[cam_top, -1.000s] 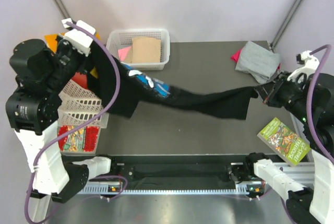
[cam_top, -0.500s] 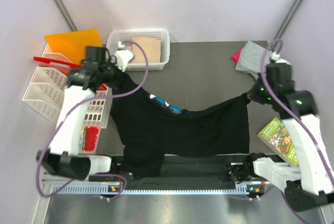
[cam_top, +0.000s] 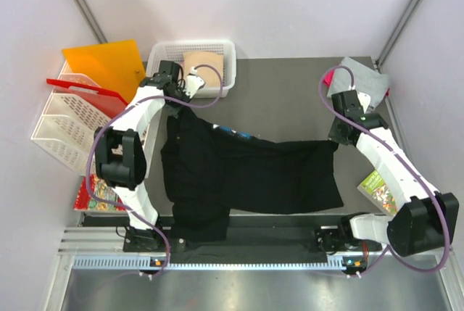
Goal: Fold and stack the t-shirts
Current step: Flatten out the tshirt
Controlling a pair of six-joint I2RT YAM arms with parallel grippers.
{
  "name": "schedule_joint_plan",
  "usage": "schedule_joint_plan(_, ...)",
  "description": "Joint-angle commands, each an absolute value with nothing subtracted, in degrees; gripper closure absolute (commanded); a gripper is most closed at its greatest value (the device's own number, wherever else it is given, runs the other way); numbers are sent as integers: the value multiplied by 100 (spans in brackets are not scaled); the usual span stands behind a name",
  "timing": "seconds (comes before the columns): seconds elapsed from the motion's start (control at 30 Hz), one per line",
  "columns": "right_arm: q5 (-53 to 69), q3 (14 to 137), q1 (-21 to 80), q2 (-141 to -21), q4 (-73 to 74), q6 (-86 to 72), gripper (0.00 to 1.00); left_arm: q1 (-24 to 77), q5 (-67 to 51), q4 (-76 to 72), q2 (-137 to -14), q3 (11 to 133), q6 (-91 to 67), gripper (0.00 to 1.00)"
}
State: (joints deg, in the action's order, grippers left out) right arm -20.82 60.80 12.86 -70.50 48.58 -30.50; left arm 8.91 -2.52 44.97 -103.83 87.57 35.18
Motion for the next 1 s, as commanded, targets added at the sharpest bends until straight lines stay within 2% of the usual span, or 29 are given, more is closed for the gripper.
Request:
schedule_joint_plan(0.0, -2584, 6188, 1117, -7207, 4202, -2664, 100, 870, 430, 3657, -10476, 9097, 3639, 100)
schedule_joint_plan(0.2, -2514, 6021, 783, -7611, 3595, -2601, 100, 870, 685, 3296, -10407, 8957, 3621, 100)
schedule_joint_plan(0.33, -2391, 6047, 721, -8294, 3139, -2506, 100, 870, 747, 3112, -10266, 8527, 3647, 100)
schedule_joint_plan(0.7, -2172, 6880, 466, -9720, 2918, -2514, 99, 835, 1230, 2401, -9668, 7507, 3840, 100)
schedule_joint_plan(0.73, -2110, 6978, 396, -9869, 2944, -2444, 89, 826, 1317, 2286, -9642, 7358, 3867, 100)
schedule_joint_plan(0.77, -2031, 7100, 361, -9940, 2979, -2426, 69, 774, 1397, 2085, -9607, 7313, 3867, 98)
schedule_joint_plan(0.8, -2013, 7354, 352, -10054, 3040, -2382, 60, 747, 1493, 2040, -9598, 7313, 3867, 89)
schedule_joint_plan(0.83, -2021, 7487, 343, -10072, 3172, -2364, 44, 686, 1546, 2022, -9615, 7382, 3815, 74)
schedule_joint_plan(0.87, -2091, 7706, 343, -10081, 3242, -2338, 38, 651, 1616, 2013, -9694, 7452, 3762, 53)
schedule_joint_plan(0.93, -2232, 7848, 352, -9967, 3470, -2347, 27, 546, 1889, 2056, -9756, 7767, 3517, 40)
schedule_joint_plan(0.97, -2354, 7892, 352, -9880, 3524, -2338, 26, 510, 1890, 2126, -9765, 7883, 3437, 20)
